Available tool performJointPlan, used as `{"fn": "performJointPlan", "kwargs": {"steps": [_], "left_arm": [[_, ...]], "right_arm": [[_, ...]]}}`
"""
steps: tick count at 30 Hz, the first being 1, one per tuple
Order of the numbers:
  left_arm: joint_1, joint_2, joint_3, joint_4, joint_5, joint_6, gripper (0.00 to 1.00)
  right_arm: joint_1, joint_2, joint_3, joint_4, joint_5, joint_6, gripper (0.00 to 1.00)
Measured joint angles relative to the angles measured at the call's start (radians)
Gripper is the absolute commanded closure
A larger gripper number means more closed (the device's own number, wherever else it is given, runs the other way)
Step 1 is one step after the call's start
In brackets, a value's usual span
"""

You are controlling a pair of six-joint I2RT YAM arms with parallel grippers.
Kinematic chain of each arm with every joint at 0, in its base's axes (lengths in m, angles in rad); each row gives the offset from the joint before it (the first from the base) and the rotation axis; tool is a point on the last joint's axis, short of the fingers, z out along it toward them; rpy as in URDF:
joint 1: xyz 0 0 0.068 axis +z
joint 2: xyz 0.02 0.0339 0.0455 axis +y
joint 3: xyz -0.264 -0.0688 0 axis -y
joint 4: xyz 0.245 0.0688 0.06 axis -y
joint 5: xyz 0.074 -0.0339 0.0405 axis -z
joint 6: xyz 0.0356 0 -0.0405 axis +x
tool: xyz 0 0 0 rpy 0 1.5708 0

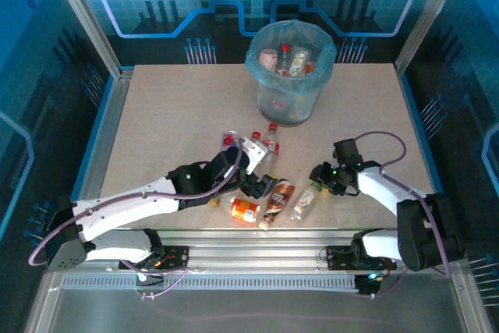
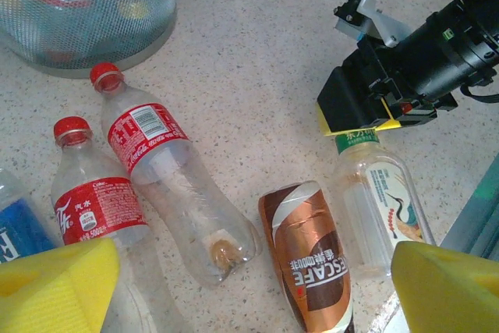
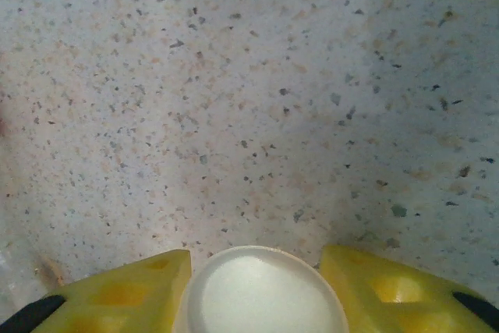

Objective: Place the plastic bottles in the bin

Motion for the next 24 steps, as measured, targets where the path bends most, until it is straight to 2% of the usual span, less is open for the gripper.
{"fn": "performJointPlan", "kwargs": {"steps": [6,12,19,24], "left_arm": [[0.024,-0.009,-0.008,0.0,-0.003,-0.025,0.08],[0.055,-0.017,-0.008,0.0,-0.01,-0.026,0.08],[0.139,-0.027,0.066,0.009,-0.021,-0.031,0.09],[0.225,-0.012,0.204,0.017,-0.017,-0.056,0.09]], "right_arm": [[-0.005,-0.08,0.06,-0.049,0.0,-0.034,0.68],[-0.006,-0.182,0.229,-0.15,0.053,-0.091,0.7],[0.015,-0.232,0.547,-0.204,0.206,-0.167,0.74],[0.115,-0.181,0.768,-0.182,0.342,-0.233,0.74]]}}
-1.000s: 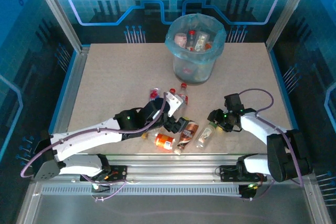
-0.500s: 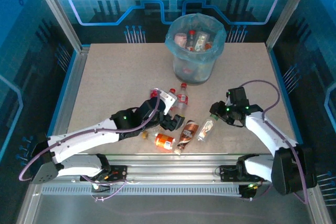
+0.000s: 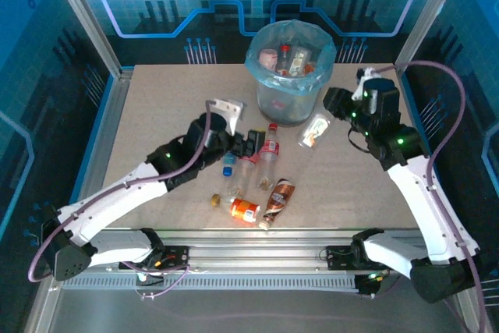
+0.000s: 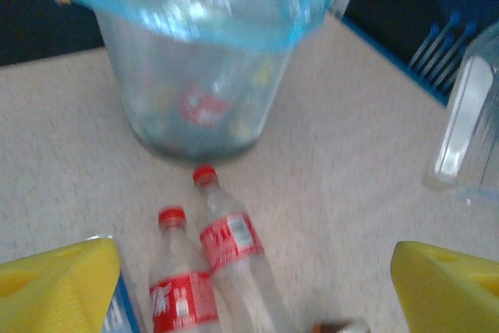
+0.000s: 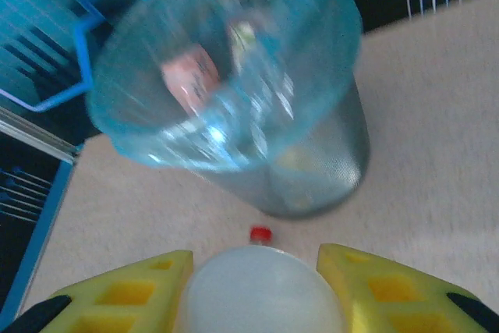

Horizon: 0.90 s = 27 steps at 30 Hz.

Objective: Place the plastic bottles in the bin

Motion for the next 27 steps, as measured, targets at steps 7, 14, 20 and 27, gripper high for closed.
{"fn": "performJointPlan", "kwargs": {"steps": [7,14,20,27], "left_arm": [[0.053,0.066,0.148,0.02,0.005,0.003,0.09],[0.11,0.132,0.187,0.018,0.02,0.004,0.09],[0.211,0.277,0.335,-0.004,0.077,-0.013,0.09],[0.323,0.435,0.501,-0.011,0.158,-0.041,0.1]], "right_arm": [[0.164,0.235,0.3,0.151,0.189,-0.205,0.74],[0.18,0.536,0.571,0.305,0.289,-0.444,0.77],[0.162,0.826,0.894,0.28,0.306,-0.565,0.77],[0.138,1.166,1.344,0.153,0.311,-0.644,0.66]]}}
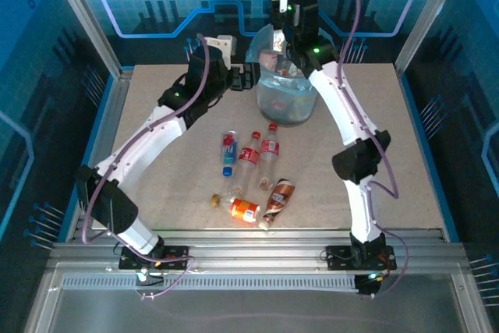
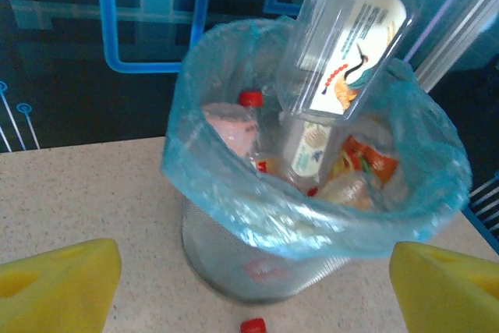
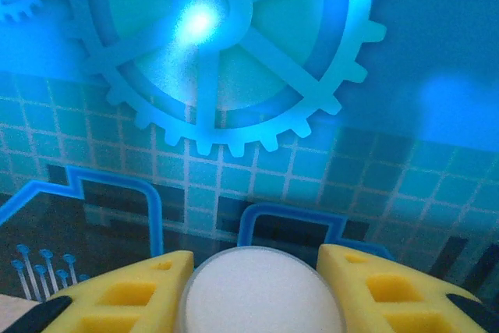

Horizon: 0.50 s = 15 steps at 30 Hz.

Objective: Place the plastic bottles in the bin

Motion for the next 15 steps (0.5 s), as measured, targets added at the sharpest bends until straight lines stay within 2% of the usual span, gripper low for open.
{"fn": "performJointPlan", "kwargs": {"steps": [2,4,6,10,15], "left_arm": [[0.021,0.028,0.014,0.0,0.018,-0.01,0.1],[0.039,0.059,0.025,0.0,0.041,-0.024,0.1],[0.05,0.088,0.036,-0.008,0.059,-0.033,0.1],[0.056,0.146,0.074,-0.023,0.095,-0.045,0.11],[0.056,0.162,0.088,-0.034,0.124,-0.059,0.11]], "right_arm": [[-0.003,0.074,0.077,-0.032,0.007,-0.021,0.54],[-0.006,0.122,0.096,-0.065,0.022,-0.042,0.38],[-0.011,0.153,0.095,-0.1,0.032,-0.049,0.31],[-0.023,0.167,0.061,-0.137,0.04,-0.039,0.31],[-0.043,0.166,0.055,-0.143,0.017,-0.003,0.43]]}}
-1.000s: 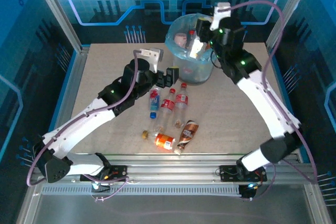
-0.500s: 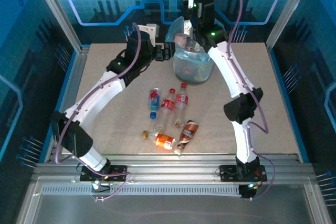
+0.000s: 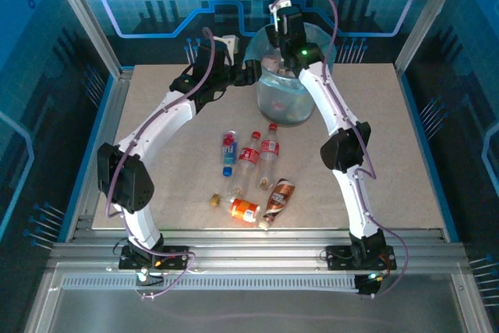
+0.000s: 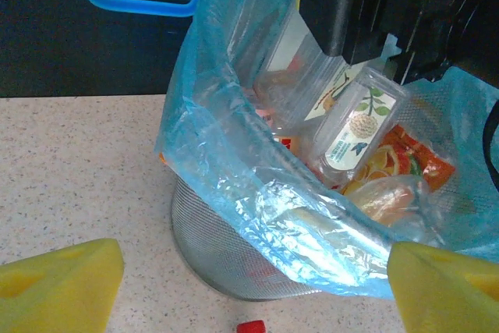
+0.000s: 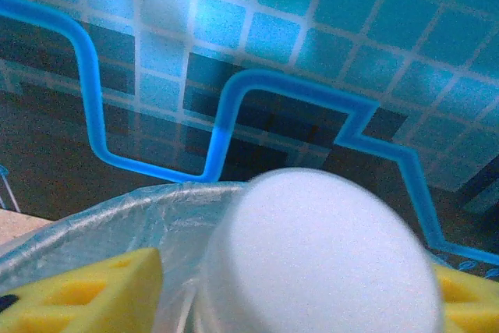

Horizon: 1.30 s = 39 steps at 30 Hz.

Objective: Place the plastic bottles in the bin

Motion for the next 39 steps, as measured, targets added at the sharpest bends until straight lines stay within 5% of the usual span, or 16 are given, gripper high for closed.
{"fn": "performJointPlan", "kwargs": {"steps": [5,20,34,39], "left_arm": [[0.0,0.0,0.002,0.0,0.008,0.0,0.11],[0.0,0.01,0.005,-0.004,0.011,-0.002,0.11],[0.0,0.009,0.004,-0.004,0.014,-0.019,0.12],[0.0,-0.006,-0.006,-0.003,0.014,-0.019,0.12]], "right_arm": [[-0.032,0.0,-0.002,-0.031,-0.049,0.076,0.49],[-0.083,-0.033,-0.078,-0.068,-0.105,0.167,0.44],[-0.082,-0.104,-0.086,-0.117,-0.295,0.207,0.16],[-0.082,-0.229,-0.137,-0.076,-0.337,0.237,0.26]]}}
